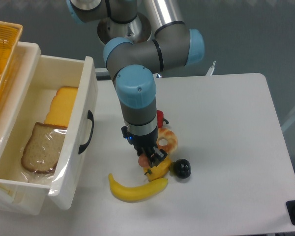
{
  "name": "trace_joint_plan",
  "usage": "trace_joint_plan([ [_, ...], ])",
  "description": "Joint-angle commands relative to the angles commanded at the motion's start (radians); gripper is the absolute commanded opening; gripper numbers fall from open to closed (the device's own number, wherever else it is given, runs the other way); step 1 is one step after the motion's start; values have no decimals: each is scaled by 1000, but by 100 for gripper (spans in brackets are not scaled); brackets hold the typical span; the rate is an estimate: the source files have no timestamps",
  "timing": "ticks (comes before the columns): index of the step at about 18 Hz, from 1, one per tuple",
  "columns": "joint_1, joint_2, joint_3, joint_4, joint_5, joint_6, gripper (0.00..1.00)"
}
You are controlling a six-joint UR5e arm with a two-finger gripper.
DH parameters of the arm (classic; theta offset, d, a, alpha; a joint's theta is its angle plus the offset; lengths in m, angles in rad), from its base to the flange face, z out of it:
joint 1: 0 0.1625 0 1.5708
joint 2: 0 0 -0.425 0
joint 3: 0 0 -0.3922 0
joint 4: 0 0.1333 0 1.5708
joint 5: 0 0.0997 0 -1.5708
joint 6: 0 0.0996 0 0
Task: Place the egg in the upper white drawer
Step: 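Close the gripper on the brown egg beside the donut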
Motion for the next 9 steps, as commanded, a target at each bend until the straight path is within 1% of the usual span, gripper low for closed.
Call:
trace_joint_plan([
  [4,0,0,2,2,-2,-9,8],
  [9,0,-3,23,2,-2,-15,8],
])
